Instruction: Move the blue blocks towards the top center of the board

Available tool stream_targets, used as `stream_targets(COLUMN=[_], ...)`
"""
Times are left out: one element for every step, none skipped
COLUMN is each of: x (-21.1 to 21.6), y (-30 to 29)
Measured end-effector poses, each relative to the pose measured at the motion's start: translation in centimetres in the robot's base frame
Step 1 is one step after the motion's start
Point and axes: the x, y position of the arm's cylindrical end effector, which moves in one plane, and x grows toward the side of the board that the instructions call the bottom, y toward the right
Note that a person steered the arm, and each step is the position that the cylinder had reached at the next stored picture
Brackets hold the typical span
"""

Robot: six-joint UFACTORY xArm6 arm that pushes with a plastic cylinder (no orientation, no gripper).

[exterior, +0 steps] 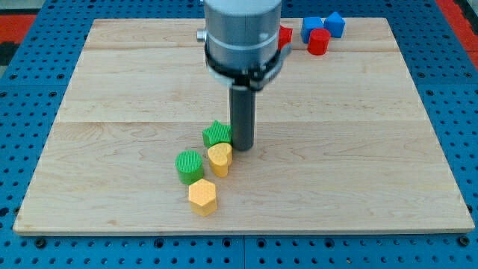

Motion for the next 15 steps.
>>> stream_targets(x=[-2.4,-2.8,-2.8,-2.7,-5.5,-9.0,-17.2,-27.1,-30.9,-30.3,-29.2,-26.4,-28.7,-29.3,-29.6], y=[2.3,3.4,3.5,3.5,11.6,21.8,27.4,27.6,27.7,22.1,11.2,7.0,5.2,3.5,6.3])
